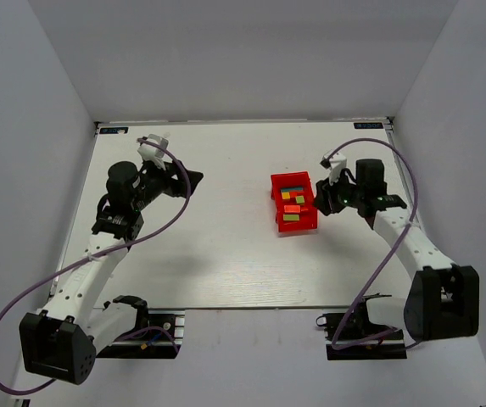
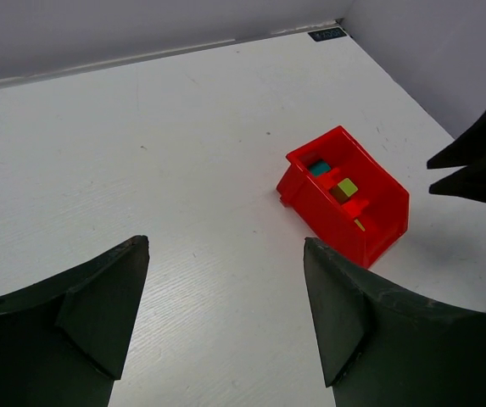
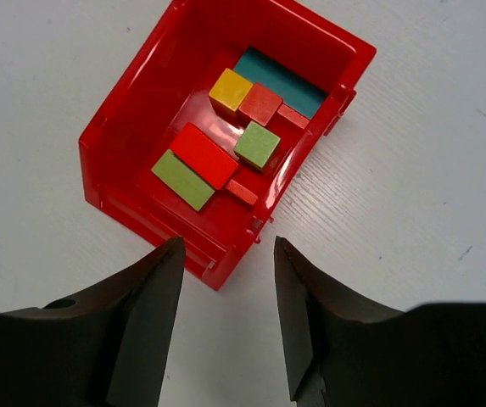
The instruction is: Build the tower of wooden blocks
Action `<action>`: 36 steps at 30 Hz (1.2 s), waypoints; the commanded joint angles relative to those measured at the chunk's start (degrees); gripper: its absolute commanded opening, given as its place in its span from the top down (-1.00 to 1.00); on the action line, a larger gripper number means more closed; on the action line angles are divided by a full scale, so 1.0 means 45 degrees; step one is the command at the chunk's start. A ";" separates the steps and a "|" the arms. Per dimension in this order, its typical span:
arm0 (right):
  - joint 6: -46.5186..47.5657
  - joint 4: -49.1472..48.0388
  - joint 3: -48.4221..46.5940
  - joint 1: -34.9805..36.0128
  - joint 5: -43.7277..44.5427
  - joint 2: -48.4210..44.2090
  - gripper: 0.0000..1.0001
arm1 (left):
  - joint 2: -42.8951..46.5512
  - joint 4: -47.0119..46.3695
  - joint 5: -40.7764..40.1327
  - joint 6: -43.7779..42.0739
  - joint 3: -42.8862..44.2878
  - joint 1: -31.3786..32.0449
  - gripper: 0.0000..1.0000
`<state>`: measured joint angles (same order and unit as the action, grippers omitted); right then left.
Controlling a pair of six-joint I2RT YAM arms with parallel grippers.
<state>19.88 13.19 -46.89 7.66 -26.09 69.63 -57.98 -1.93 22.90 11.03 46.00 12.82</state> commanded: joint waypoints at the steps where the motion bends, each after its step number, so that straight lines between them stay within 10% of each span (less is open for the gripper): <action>1: -0.0569 -0.0294 -0.0867 0.0543 0.1342 0.0815 -0.05 | -0.0027 0.0098 0.0419 0.0011 0.0462 -0.0036 -0.67; 20: -0.1058 -0.0548 -0.2664 0.1969 0.4507 0.4175 -0.29 | -0.0261 0.0215 0.0654 0.0128 0.0579 -0.0036 -0.67; 25: -0.0883 -0.0549 -0.2957 0.2301 0.5072 0.5132 0.03 | -0.0378 0.0332 0.0654 0.0128 0.0579 -0.0036 -0.67; 29: -0.0824 -0.0353 -0.3193 0.2438 0.5309 0.5486 0.98 | -0.0378 0.0332 0.0654 0.0128 0.0696 -0.0036 -0.67; 36: -0.0532 -0.0334 -0.3114 0.2516 0.5385 0.4492 1.00 | -0.0378 0.0449 0.0654 0.0128 0.0696 -0.0036 -0.67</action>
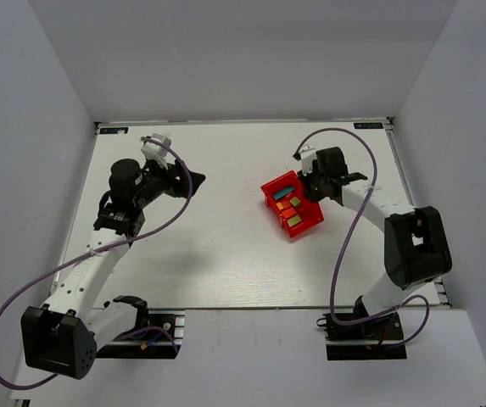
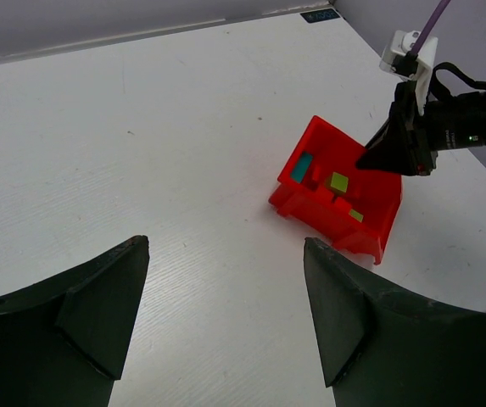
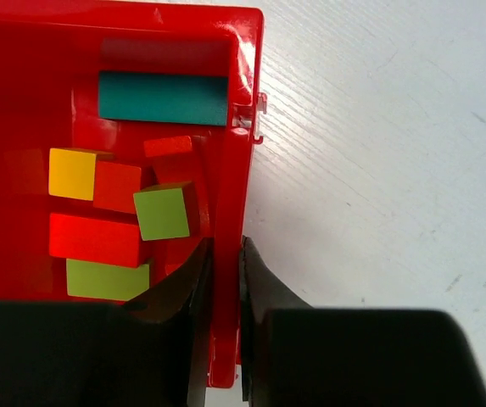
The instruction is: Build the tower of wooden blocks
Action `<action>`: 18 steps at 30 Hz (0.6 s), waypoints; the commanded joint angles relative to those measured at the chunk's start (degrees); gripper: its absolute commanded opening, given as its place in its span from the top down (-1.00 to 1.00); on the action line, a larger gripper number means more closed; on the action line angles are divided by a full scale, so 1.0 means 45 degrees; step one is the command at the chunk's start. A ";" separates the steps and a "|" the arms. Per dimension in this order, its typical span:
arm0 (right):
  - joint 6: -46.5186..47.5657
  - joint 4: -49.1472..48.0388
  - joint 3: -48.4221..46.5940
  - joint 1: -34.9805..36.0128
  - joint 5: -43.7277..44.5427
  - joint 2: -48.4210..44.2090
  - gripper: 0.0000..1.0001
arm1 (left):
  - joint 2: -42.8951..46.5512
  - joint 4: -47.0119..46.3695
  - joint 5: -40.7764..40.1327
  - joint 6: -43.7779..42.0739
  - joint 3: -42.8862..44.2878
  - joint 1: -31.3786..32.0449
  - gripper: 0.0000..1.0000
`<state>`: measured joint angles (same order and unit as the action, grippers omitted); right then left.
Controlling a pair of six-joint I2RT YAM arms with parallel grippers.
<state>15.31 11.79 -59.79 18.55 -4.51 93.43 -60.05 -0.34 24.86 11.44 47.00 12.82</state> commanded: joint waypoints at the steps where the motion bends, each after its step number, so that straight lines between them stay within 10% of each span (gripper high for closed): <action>1: 0.0562 -0.0042 -0.0307 0.0233 0.0902 -0.0955 1.00 | 0.0083 0.0095 0.0217 0.0035 0.0473 -0.0036 -0.67; 18: 0.4877 -0.3673 0.0004 0.2849 0.7971 -0.2577 1.00 | -0.0932 0.0914 0.0217 -0.0082 0.0863 -0.0036 -0.55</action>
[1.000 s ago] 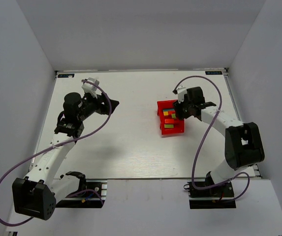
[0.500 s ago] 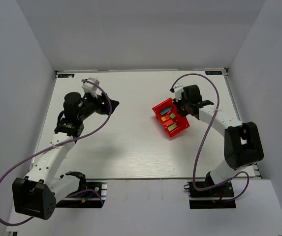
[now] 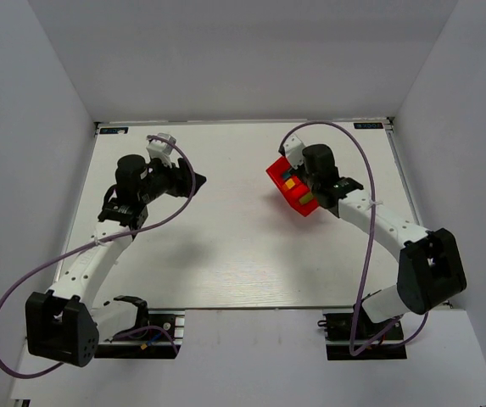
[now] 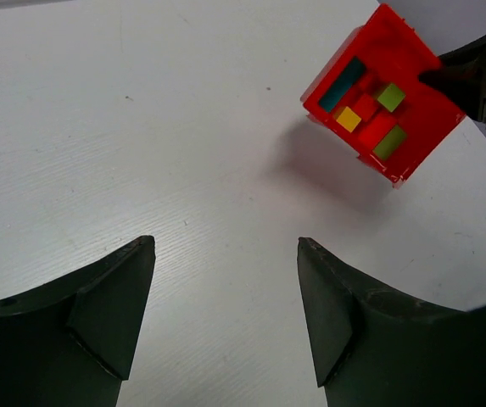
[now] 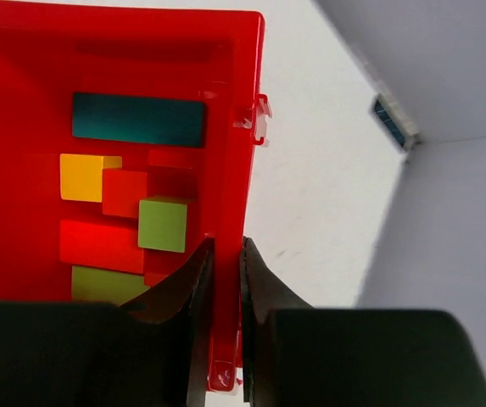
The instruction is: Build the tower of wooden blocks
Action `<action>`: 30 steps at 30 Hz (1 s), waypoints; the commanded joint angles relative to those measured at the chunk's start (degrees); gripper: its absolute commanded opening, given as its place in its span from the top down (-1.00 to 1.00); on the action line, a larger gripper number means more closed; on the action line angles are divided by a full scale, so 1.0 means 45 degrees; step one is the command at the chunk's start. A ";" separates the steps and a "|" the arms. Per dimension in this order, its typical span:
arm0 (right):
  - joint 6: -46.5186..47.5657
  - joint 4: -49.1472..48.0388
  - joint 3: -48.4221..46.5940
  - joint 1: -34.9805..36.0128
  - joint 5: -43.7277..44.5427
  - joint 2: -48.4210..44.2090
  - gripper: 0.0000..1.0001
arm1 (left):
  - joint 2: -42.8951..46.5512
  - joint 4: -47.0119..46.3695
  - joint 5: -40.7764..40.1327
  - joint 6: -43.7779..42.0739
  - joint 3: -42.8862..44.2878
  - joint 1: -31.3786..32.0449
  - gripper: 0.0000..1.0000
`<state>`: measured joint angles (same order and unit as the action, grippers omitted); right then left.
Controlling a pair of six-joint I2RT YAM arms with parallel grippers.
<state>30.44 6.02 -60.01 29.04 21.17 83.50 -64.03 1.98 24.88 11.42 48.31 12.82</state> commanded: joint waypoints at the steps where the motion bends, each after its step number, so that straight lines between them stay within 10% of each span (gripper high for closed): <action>1: 0.1962 -0.2625 0.0151 0.0578 0.2481 -0.0354 1.00 | -0.0164 0.0516 0.0212 -0.0077 0.0688 -0.0036 -0.55; 17: 1.1786 -1.5179 0.4347 0.2531 0.6682 0.2125 1.00 | -0.0283 0.0517 0.0330 -0.0077 0.0689 -0.0036 -0.55; 22: 1.6639 -2.3121 0.4917 0.3097 0.6507 0.4699 1.00 | -0.0283 0.0517 0.0447 -0.0077 0.0689 -0.0036 -0.55; 30: 1.8529 -2.5381 0.4878 0.3508 0.6175 0.6425 1.00 | -0.0283 0.0517 0.0447 -0.0077 0.0689 -0.0036 -0.55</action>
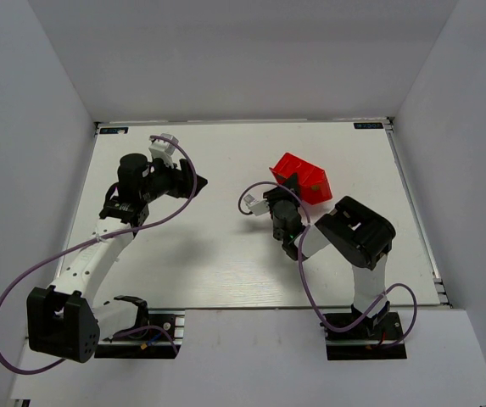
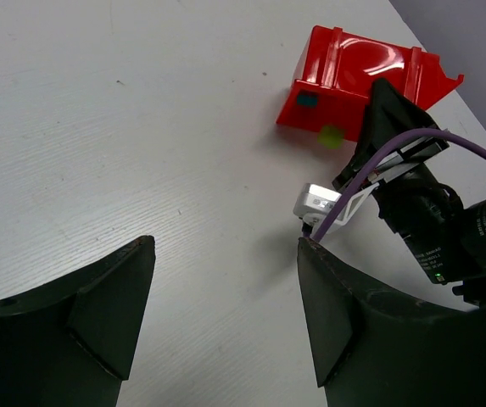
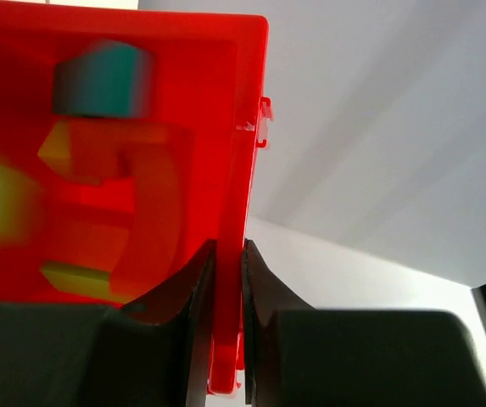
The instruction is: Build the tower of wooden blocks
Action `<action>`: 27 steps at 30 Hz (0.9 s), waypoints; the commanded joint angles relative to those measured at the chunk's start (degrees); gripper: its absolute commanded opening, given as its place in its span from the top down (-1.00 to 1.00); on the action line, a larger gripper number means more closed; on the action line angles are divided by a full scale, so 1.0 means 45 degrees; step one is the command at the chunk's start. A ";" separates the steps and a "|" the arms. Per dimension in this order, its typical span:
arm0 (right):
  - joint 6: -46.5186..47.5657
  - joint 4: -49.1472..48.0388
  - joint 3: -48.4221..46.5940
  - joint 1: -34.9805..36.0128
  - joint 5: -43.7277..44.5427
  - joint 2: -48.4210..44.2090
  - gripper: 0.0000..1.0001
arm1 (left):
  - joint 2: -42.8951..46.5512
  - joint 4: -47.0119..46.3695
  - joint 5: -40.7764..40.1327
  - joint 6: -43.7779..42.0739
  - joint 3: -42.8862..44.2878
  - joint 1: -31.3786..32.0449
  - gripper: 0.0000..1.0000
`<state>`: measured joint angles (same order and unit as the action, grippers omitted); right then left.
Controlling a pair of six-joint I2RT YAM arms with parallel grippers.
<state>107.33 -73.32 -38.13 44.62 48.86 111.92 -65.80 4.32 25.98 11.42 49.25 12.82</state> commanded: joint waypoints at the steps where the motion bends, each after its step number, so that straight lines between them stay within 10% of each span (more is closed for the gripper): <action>1: 0.1520 -0.7731 0.0055 0.0045 -0.0037 0.0090 1.00 | 0.0111 -0.0002 0.0204 -0.0077 0.0480 -0.0036 -0.55; 27: 0.1736 -0.7749 -0.0452 -0.0247 0.0001 -0.1686 1.00 | -0.0005 0.0115 0.0204 -0.0077 0.0480 -0.0036 -0.55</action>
<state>113.99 -73.28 -38.13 44.27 48.49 107.74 -65.82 4.34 26.00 11.42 49.25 12.82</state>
